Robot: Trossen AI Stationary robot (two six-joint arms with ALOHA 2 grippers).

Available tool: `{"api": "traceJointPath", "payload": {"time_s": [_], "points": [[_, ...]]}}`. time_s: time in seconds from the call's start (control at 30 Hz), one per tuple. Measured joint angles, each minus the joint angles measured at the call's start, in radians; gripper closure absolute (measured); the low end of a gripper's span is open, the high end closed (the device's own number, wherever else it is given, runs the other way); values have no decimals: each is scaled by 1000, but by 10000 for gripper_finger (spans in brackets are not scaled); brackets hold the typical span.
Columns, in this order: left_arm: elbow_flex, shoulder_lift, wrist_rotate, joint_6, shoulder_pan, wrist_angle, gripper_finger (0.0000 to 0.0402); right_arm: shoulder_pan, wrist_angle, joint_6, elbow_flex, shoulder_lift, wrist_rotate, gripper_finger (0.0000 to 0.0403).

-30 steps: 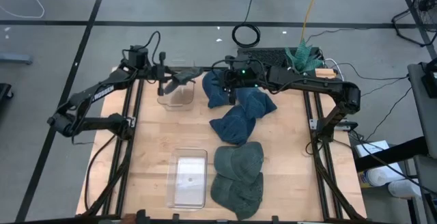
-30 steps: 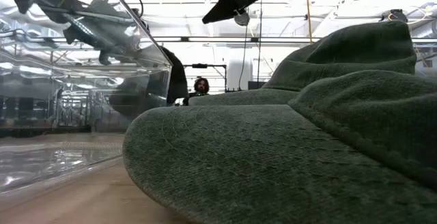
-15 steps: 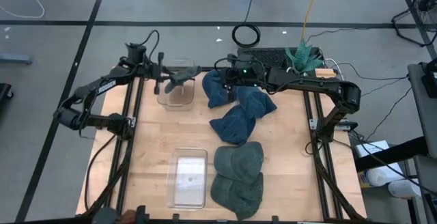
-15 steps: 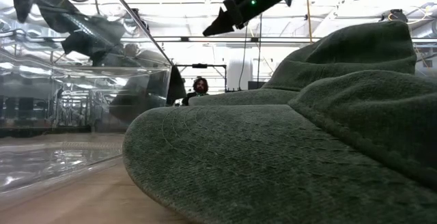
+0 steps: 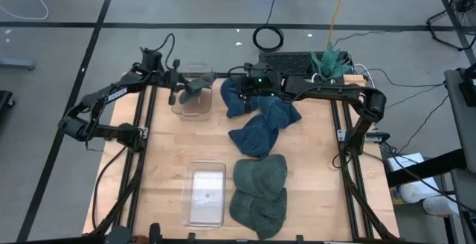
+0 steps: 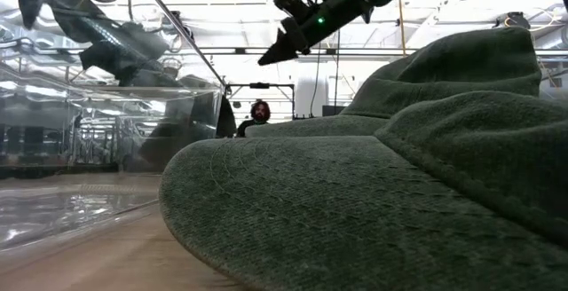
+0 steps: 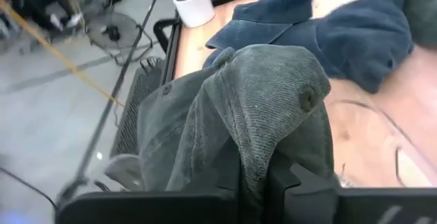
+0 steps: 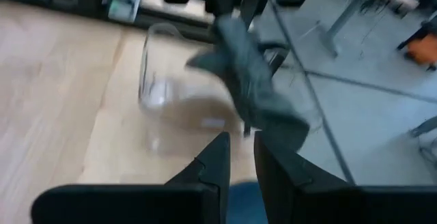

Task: Pick & Place hat
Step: Put the top green cap into the top transparent bin

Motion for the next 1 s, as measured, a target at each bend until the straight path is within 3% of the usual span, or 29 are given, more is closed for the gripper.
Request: {"api": "traceJointPath", "payload": {"time_s": [0.13, 0.3, 0.4, 0.5, 0.67, 0.83, 1.0], "points": [[0, 0, -103, -62, -19, 11, 382, -3, 25, 1, 4, 22, 3, 348], [1, -1, -154, 283, -51, -81, 377, -7, 34, 0, 3, 19, 2, 348], [1, -2, -123, 315, -67, -109, 377, -7, 27, 3, 4, 21, 2, 348], [1, -2, -126, 197, -73, -106, 376, -7, 25, 3, 3, 23, 3, 348], [1, -2, -306, -114, -72, -73, 376, -7, 27, 3, 3, 21, 3, 348], [1, -28, -262, -195, -74, -66, 371, -7, 28, 29, 3, 21, 3, 348], [1, -80, -274, -310, -73, -47, 323, -5, 14, 68, 3, 21, 3, 348]]}}
